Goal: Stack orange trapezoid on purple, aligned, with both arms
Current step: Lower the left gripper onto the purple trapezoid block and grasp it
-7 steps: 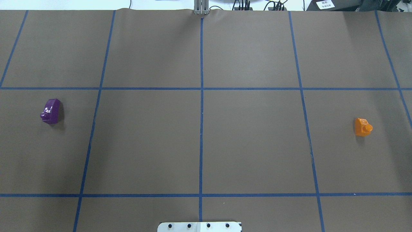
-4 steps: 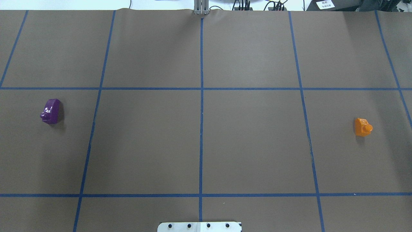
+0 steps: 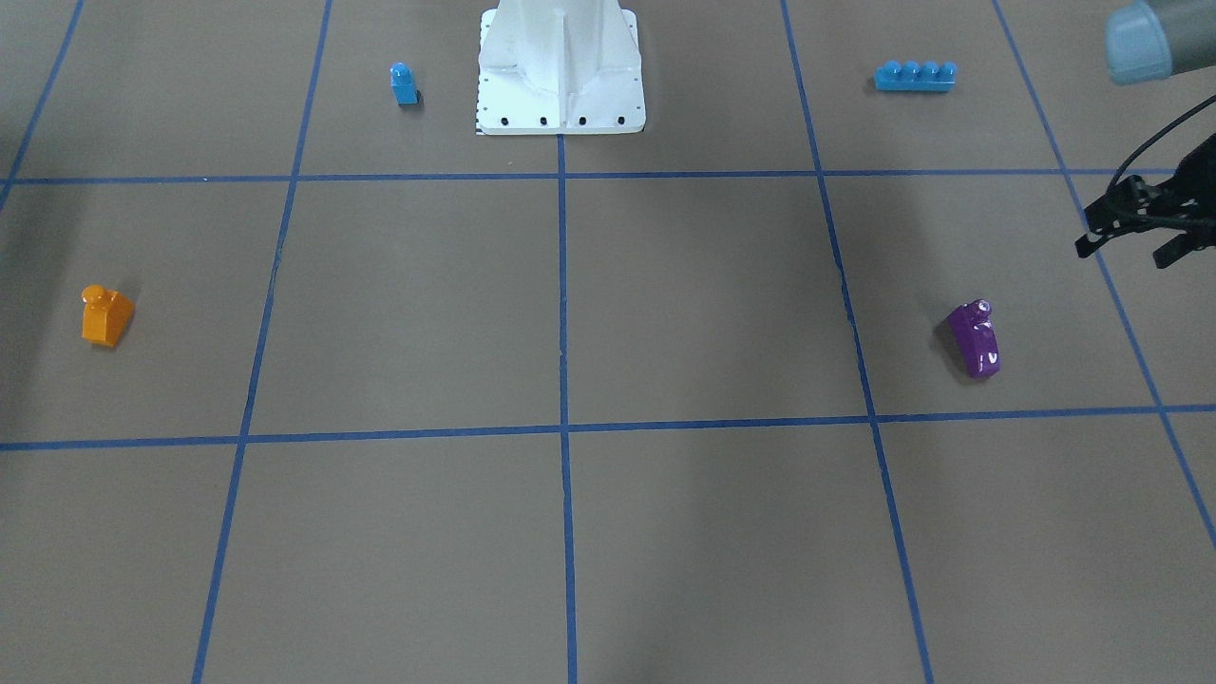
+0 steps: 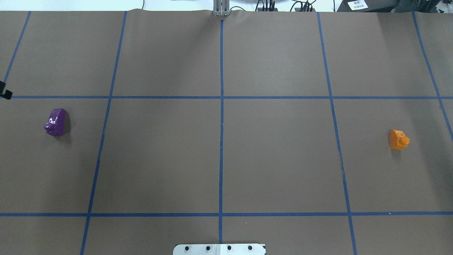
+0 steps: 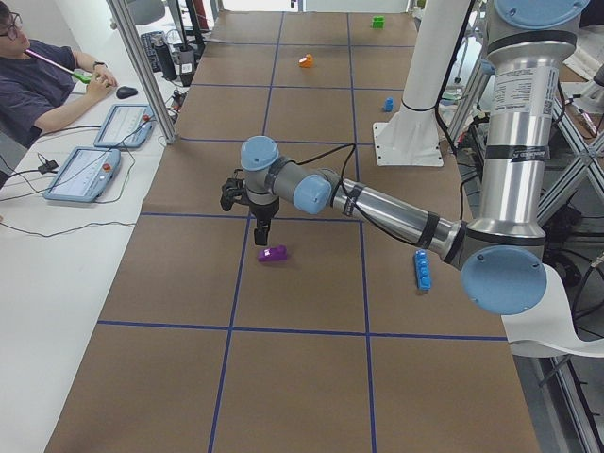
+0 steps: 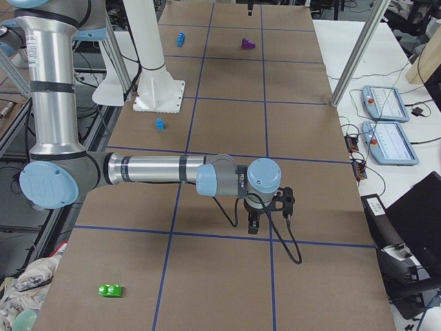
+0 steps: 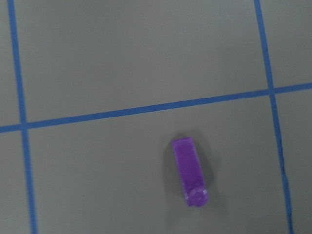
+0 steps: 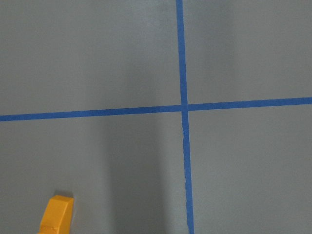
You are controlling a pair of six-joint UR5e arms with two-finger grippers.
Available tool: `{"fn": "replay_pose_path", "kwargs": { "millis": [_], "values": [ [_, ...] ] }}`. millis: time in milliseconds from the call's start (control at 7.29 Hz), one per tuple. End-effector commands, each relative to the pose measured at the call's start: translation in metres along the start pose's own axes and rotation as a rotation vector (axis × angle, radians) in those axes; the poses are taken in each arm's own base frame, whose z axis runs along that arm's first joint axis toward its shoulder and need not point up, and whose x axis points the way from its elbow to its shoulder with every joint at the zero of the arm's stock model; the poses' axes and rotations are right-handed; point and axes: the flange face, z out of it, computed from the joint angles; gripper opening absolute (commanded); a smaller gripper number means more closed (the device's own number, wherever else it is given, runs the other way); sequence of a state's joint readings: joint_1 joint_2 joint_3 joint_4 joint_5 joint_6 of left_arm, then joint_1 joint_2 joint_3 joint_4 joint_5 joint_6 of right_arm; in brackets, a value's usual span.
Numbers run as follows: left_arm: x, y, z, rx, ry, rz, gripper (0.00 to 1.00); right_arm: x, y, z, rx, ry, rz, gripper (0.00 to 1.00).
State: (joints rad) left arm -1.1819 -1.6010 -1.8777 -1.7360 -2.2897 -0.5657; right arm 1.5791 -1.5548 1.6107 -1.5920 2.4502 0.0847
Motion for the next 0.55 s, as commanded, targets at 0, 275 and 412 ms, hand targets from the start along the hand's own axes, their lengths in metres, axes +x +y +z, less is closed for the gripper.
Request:
{"fn": "replay_pose_path", "kwargs": {
  "millis": [0, 275, 412],
  "values": [
    [0.04, 0.014, 0.076, 0.08, -0.038, -0.118, 1.0, -0.009, -0.004, -0.004, 0.009, -0.004, -0.011, 1.0],
    [0.031, 0.024, 0.136, 0.111, -0.027, -0.114, 1.0, -0.011, -0.005, -0.005, 0.011, -0.004, -0.016, 1.0],
    [0.021, 0.027, 0.155, 0.096, -0.036, -0.111, 1.0, -0.011, -0.005, -0.005, 0.011, -0.004, -0.013, 1.0]
  ]
}}
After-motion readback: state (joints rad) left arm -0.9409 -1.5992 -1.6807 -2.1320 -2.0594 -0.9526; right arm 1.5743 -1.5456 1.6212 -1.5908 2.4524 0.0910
